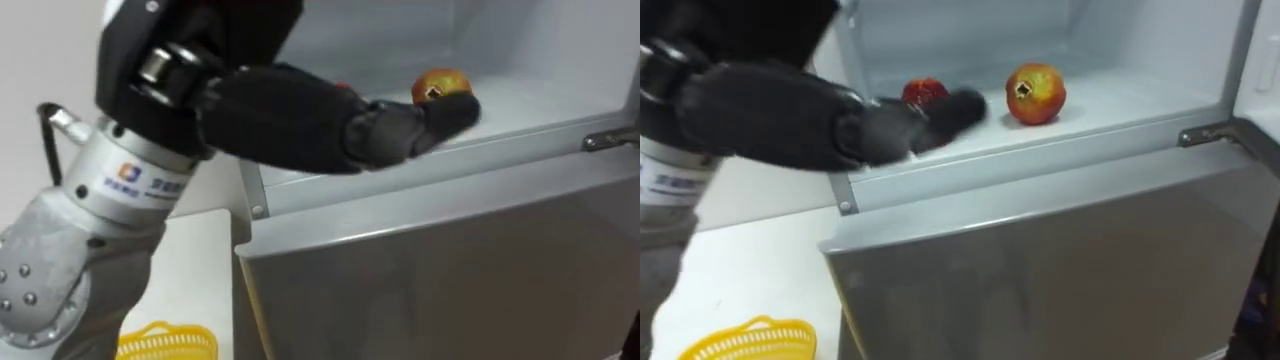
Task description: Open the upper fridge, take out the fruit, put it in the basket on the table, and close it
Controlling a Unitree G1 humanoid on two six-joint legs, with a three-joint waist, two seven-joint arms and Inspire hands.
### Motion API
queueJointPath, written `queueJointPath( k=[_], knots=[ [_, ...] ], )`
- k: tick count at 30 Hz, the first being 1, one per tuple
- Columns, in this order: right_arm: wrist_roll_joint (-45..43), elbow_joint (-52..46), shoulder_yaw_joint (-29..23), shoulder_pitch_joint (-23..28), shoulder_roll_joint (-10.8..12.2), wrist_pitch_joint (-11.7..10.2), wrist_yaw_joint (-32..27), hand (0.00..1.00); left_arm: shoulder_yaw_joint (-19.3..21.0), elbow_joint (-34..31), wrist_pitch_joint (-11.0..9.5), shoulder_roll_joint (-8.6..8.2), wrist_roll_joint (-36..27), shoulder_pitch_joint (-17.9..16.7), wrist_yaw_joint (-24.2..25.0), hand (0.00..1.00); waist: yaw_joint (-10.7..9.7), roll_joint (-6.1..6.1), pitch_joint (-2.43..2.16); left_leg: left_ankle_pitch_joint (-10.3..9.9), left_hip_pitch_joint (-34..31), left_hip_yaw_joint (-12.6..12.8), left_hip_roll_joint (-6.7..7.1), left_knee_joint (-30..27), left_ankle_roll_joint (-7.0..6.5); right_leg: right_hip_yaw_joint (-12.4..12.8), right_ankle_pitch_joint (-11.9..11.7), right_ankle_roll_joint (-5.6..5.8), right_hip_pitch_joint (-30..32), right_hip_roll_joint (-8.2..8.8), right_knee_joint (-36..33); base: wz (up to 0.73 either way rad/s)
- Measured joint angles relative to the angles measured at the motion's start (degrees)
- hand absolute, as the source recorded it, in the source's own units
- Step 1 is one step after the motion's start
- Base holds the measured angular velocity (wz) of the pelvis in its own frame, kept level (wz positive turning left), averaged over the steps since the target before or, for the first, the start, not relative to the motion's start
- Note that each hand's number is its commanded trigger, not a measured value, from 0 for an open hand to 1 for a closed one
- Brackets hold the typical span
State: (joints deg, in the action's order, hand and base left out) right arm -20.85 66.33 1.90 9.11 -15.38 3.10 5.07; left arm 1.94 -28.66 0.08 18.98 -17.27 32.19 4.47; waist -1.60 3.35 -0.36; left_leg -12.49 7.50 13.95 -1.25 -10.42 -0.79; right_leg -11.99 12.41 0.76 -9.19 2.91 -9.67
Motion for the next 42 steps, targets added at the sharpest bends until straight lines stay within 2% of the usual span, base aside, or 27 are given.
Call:
queueJointPath(
  k=[2,4,6,9,11,13,15,17,19,21,23,26,27,28,30,31,32,34,36,37,39,40,42],
  knots=[
    [-0.8,0.0,-1.9,0.5,0.2,-0.1,-0.2,0.00,3.8,-1.0,-0.5,0.12,1.4,-3.2,-2.3,0.00,0.4,0.04,-0.03,0.0,0.0,0.0,-0.06,0.0,0.00,-0.7,0.0,0.00,0.1,-0.01,0.0,0.00],
    [-0.9,0.2,-2.9,1.2,0.3,-0.4,-0.3,0.00,7.0,-1.8,-1.9,0.36,1.9,-6.4,-4.9,0.00,0.6,-0.02,0.02,0.0,-0.2,-0.1,-0.09,0.0,0.04,-1.5,0.0,0.00,-0.2,0.05,0.0,0.04],
    [-0.9,0.2,-3.7,2.5,0.5,-0.7,-0.7,0.00,11.2,-1.8,-2.9,2.49,2.0,-10.9,-7.9,0.00,0.9,-0.03,0.04,0.0,-0.1,-0.2,-0.01,-0.1,0.07,-2.0,0.0,-0.01,-0.2,0.07,0.0,0.08],
    [-2.1,-0.1,-6.8,4.4,1.6,-0.6,-0.6,0.00,17.3,-1.7,-2.9,4.41,2.0,-13.7,-11.1,0.00,2.4,-0.12,0.10,0.0,-0.4,-0.2,0.10,-0.5,0.05,-2.2,0.1,-0.05,-0.1,0.43,0.0,0.01],
    [-2.3,-0.1,-8.7,4.8,2.1,-0.6,-0.2,0.00,21.0,-1.6,-3.3,4.94,2.0,-13.8,-13.3,0.00,3.1,-0.32,0.20,0.0,-0.5,-0.3,0.16,-0.6,0.03,-2.2,0.1,0.02,0.1,0.63,0.0,0.04],
    [-2.5,-0.3,-9.1,4.8,2.2,-0.6,0.0,0.00,24.5,-1.2,-4.9,5.15,2.1,-15.1,-15.6,0.00,3.4,-0.40,0.21,0.0,-0.6,-0.5,0.21,-0.3,-0.07,-2.3,0.1,0.05,-0.2,0.58,-0.2,0.02],
    [-2.8,-1.9,-10.1,5.1,2.3,-0.6,-0.2,0.00,28.6,-1.2,-6.7,5.03,2.1,-19.2,-18.3,0.00,3.6,-0.39,0.21,-0.1,-0.9,-0.8,0.21,-0.5,-0.12,-2.5,0.1,0.06,-0.2,0.65,-0.2,0.11],
    [-2.7,-2.4,-10.1,5.1,2.3,-0.6,-0.7,0.00,31.0,-0.8,-6.8,4.86,2.1,-21.9,-19.9,0.00,4.3,-0.36,0.25,-0.1,-0.9,-1.0,0.21,-0.7,-0.12,-2.6,0.1,0.04,-0.4,0.31,-0.1,0.07],
    [-2.6,-2.1,-9.9,5.1,2.3,-0.7,-1.2,0.00,31.9,1.2,-8.1,4.84,2.1,-24.5,-21.6,0.00,5.3,-0.33,0.29,-0.1,-0.6,-1.3,0.52,-0.9,-0.11,-2.8,0.1,0.03,-0.8,0.22,-0.1,0.08],
    [-2.3,-2.0,-10.0,5.1,2.3,-1.0,-1.4,0.00,33.4,4.0,-8.2,4.26,4.0,-30.4,-23.5,0.00,5.6,0.00,0.36,-0.1,-0.8,-1.6,0.71,-0.9,-0.10,-3.2,0.1,0.05,-0.8,0.27,0.0,0.09],
    [-2.7,-2.0,-10.0,4.9,2.4,-1.2,-1.5,0.00,34.1,6.6,-7.9,3.97,5.6,-33.8,-26.0,0.00,5.6,0.24,0.45,-0.1,-1.1,-2.3,0.82,-1.0,-0.10,-4.0,0.1,0.08,-0.9,0.31,0.1,0.14],
    [-2.4,-2.0,-10.1,4.9,2.4,-1.2,-1.5,0.00,34.1,10.4,-7.9,3.76,6.6,-35.0,-30.2,0.00,5.5,0.13,0.37,-0.1,-1.8,-3.6,1.09,-1.3,-0.11,-5.1,0.3,0.24,-0.9,0.54,0.0,0.22],
    [-2.2,-2.2,-10.0,5.2,2.4,-1.2,-1.5,0.00,34.4,11.8,-8.2,3.70,6.8,-35.2,-31.8,0.00,5.9,0.45,0.72,-0.1,-1.8,-3.7,1.11,-1.3,-0.11,-5.3,0.3,0.26,-1.1,0.54,0.0,0.10],
    [-2.0,-2.5,-10.0,5.3,2.4,-1.2,-1.5,0.00,34.6,12.7,-8.5,3.49,6.7,-35.4,-32.6,0.00,6.2,-0.06,0.77,-0.1,-1.8,-3.7,1.13,-1.2,-0.11,-5.3,0.3,0.27,-1.0,0.56,0.0,-0.03],
    [-1.7,-2.8,-10.0,5.2,2.4,-1.2,-2.3,0.00,35.7,15.4,-8.9,1.44,6.6,-37.6,-35.3,0.00,6.5,0.28,0.71,-0.1,-1.8,-3.5,1.05,-0.9,-0.14,-5.3,0.4,0.34,-0.7,0.69,0.0,-0.06],
    [-1.7,-2.8,-10.0,5.2,2.4,-1.2,-2.4,0.00,35.9,16.2,-8.9,0.80,6.4,-38.2,-35.6,0.00,6.6,0.44,0.53,-0.1,-1.8,-3.5,1.08,-0.9,-0.17,-5.3,0.4,0.37,-0.7,0.73,0.0,0.00],
    [-1.7,-2.8,-10.0,5.4,2.4,-1.1,-2.4,0.00,36.3,17.6,-8.9,-0.43,5.3,-39.5,-36.5,0.00,6.7,0.20,0.65,-0.1,-1.7,-3.5,1.14,-0.7,-0.20,-5.3,0.5,0.44,-0.7,0.81,0.0,0.00],
    [-1.7,-2.9,-9.9,5.7,2.4,-1.0,-2.4,0.00,36.3,20.5,-8.9,-1.45,3.1,-41.9,-38.0,0.00,6.8,0.38,0.45,-0.1,-1.2,-3.6,1.20,-0.4,-0.21,-5.3,0.5,0.53,-0.8,0.88,0.0,0.00],
    [-1.1,-2.8,-9.8,5.6,2.5,-0.4,-2.5,0.00,36.0,24.9,-8.8,-3.22,-0.7,-43.7,-39.3,0.00,6.7,0.25,0.32,-0.1,-1.4,-3.7,1.25,-0.4,-0.22,-5.4,0.6,0.62,-0.8,0.95,0.0,0.02],
    [-0.9,-2.8,-9.7,5.6,2.5,-0.5,-2.5,0.00,36.0,25.9,-8.8,-3.76,-1.5,-44.1,-39.3,0.00,6.8,0.11,0.27,-0.1,-1.5,-3.7,1.31,-0.4,-0.22,-5.4,0.7,0.62,-0.7,0.96,0.0,0.06],
    [-0.7,-2.8,-9.4,6.0,2.9,-0.3,-2.4,0.00,35.9,29.8,-8.7,-6.35,-4.2,-45.2,-39.8,0.00,6.8,-0.54,0.06,-0.1,-1.1,-3.9,1.66,-0.3,-0.22,-5.3,0.8,0.60,-0.8,0.99,-0.1,0.02],
    [-0.9,-2.8,-9.4,6.0,3.0,-0.1,-2.4,0.00,35.7,31.3,-8.8,-6.96,-4.6,-45.5,-40.0,0.00,6.7,-0.49,0.13,-0.1,-0.9,-3.9,1.65,-0.3,-0.22,-5.3,0.8,0.60,-0.9,0.98,-0.1,-0.04],
    [-1.2,-3.1,-9.5,5.9,3.3,0.7,-2.4,0.00,33.6,40.1,-8.6,-8.04,-5.5,-45.8,-40.5,0.00,6.6,-0.98,-0.02,-0.1,-0.9,-4.0,1.65,-0.3,-0.22,-5.4,0.8,0.60,-0.9,1.06,-0.3,0.00]
  ],
)
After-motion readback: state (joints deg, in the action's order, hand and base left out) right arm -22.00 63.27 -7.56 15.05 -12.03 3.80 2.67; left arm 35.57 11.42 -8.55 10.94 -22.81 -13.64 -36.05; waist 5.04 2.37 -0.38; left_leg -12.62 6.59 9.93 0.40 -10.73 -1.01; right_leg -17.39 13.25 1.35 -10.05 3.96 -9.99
